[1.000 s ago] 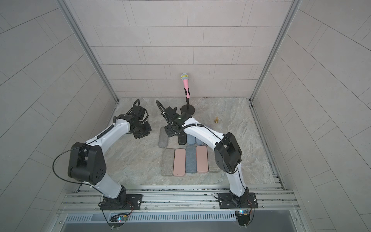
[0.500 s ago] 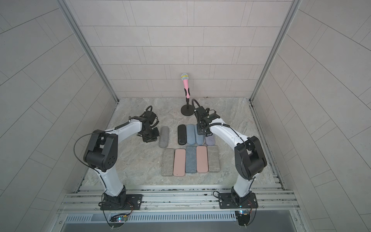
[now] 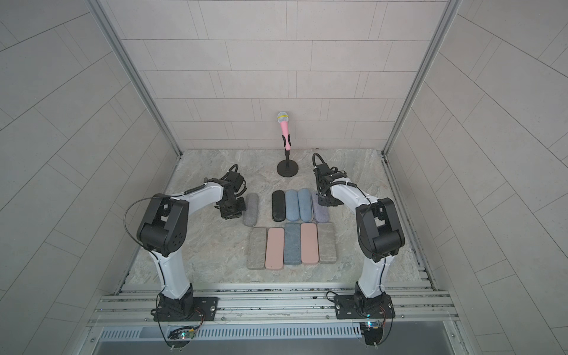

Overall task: Close the glasses case
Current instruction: Close the glasses case at the center of the board, then move the glasses case to the center of the board.

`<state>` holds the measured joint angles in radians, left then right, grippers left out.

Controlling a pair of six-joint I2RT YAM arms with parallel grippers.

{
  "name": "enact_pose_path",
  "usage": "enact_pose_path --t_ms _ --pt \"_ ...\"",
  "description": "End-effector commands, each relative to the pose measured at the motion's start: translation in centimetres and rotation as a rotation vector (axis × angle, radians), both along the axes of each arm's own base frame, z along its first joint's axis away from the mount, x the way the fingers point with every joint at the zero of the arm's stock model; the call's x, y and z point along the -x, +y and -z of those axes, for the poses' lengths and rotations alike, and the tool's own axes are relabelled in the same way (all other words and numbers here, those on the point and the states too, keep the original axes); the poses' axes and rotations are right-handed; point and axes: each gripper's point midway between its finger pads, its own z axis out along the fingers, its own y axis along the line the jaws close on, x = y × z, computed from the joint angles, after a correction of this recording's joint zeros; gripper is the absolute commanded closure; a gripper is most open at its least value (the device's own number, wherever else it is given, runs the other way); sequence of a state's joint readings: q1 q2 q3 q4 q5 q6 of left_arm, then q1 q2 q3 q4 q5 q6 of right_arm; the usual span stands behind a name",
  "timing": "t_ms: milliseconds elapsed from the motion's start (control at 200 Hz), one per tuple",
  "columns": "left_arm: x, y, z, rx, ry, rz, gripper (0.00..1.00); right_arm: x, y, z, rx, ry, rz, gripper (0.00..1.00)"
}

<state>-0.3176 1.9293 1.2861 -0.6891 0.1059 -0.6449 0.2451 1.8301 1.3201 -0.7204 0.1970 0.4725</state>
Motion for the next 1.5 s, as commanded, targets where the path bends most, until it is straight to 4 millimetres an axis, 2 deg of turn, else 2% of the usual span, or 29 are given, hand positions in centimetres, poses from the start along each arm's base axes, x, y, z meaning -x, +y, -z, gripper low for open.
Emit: enact_pose_path --t_ms 0,145,395,761,1121,1271,1496 --pt "-0.4 0.4 0.1 -0.054 0.002 0.018 0.89 0.5 -1.8 0.9 0.042 0.025 0.046 0.89" --pt "-0.6 0.0 1.0 -0.058 0.021 0.033 0.89 0.7 -2.4 2.3 0.048 0.067 0.047 0.89" --pt "-0.7 -2.2 1.7 -0.055 0.028 0.062 0.89 0.8 -1.0 4.6 -0.022 0.103 0.019 0.89" --pt "-1.3 -6.0 1.3 -0.039 0.007 0.116 0.89 1.6 1.7 5.3 -0.055 0.121 -0.039 0.88" --pt "-1.5 -6.5 0.7 -0.038 -0.007 0.130 0.89 1.0 4.0 4.3 -0.088 0.096 -0.076 0.88" --pt "-1.5 -6.5 0.6 -0.041 -0.007 0.134 0.90 1.1 3.4 3.9 -0.057 0.088 -0.058 0.88" --pt "-2.0 -5.4 -1.4 -0.083 -0.042 0.135 0.89 1.7 -0.2 1.5 0.111 0.034 0.028 0.88"
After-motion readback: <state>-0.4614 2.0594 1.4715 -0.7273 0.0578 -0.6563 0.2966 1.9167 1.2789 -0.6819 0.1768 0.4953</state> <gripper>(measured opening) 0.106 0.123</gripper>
